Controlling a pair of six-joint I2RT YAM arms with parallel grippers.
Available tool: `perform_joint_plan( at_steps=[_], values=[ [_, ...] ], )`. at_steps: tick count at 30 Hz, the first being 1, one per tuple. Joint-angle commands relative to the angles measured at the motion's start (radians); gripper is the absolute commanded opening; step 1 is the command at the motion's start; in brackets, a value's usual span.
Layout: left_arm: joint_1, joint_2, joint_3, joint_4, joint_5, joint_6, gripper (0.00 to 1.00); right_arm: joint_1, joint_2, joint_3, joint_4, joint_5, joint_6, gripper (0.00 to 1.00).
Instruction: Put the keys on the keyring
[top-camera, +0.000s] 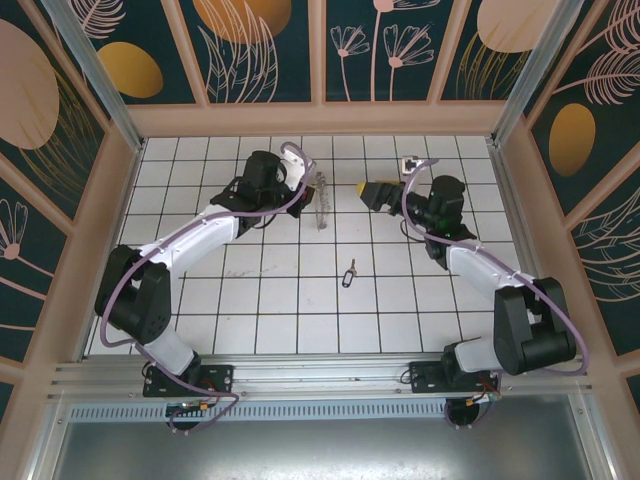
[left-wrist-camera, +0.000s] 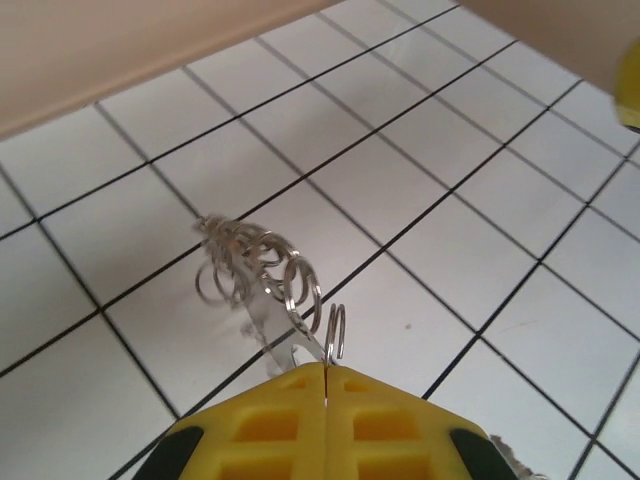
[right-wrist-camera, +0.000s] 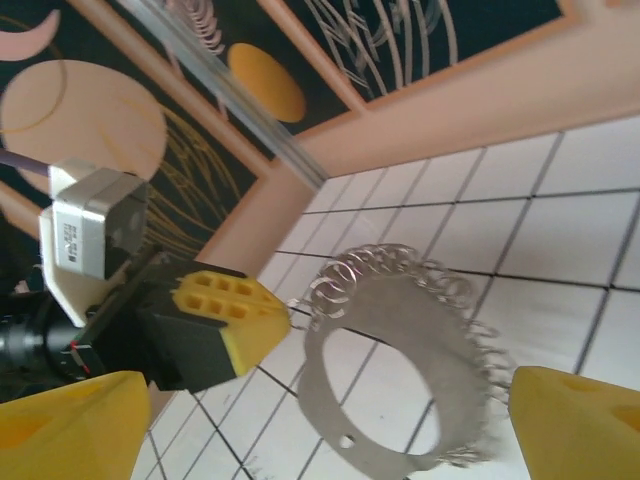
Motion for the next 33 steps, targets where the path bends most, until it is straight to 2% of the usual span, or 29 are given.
perform_joint_plan(
  at_steps=[1,6,17,33],
  values=[
    [-0.003,-0.016,0.062,0.052,0.128,0.073,0.0,-0.018,0.027,0.08,0.06,-0.155,-0.053,0.91],
    [-0.004,0.01,0.119,0.046,0.188,0.094,0.0,-0.043,0.072,0.145,0.049,-0.224,-0.074,0.86],
    [-0.002,-0.01,0.119,0.113,0.317,0.065,0.0,-0.038,0.151,0.128,0.253,-0.336,0.042,0.75],
    [-0.004,0.012,0.149,0.114,0.415,0.041,0.0,-0.006,0.205,0.178,0.245,-0.42,-0.03,0.7]
  ],
)
